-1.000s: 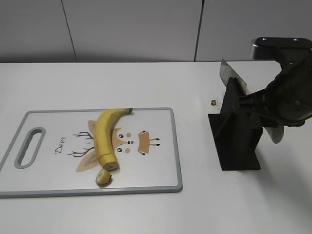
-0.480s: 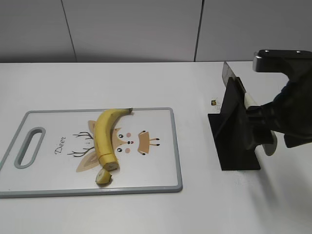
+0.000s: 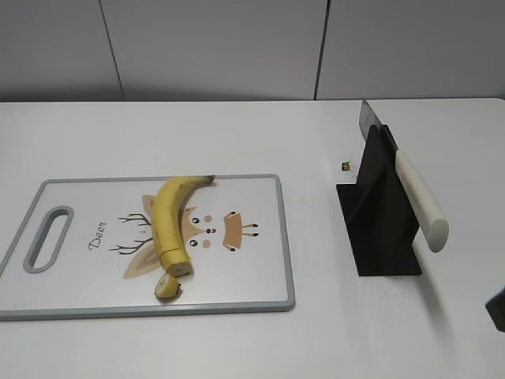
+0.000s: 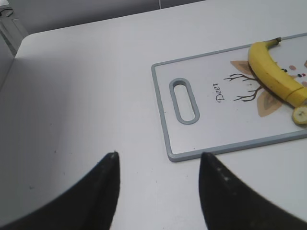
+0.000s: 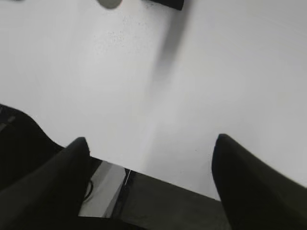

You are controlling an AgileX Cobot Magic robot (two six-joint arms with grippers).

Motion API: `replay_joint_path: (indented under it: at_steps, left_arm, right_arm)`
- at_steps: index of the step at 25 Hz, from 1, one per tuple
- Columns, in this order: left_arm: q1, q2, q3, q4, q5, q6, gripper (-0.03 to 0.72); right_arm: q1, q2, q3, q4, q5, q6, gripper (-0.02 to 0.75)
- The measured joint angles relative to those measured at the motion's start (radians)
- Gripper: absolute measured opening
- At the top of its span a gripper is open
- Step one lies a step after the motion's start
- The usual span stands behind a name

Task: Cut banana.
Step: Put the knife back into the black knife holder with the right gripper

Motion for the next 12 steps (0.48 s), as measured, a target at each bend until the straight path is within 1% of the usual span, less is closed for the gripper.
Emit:
replay_joint_path:
  at_steps: [4,8,12]
  left_arm:
    - [0.0,0.0,0.0,0.002,0.0,0.0,0.511]
    - [0.0,0.0,0.0,0.002,0.0,0.0,0.509]
    - [0.0,0.0,0.0,0.003,0.0,0.0,0.51]
  right_arm:
    - [0.0,-0.222,0.072,0.003,0.014,-0.103,0.587]
    - [0.0,-0.44,0.078,0.024,0.048,-0.171,0.584]
    - [0.0,-0.624,0.101,0.026,0.085,-0.199,0.582]
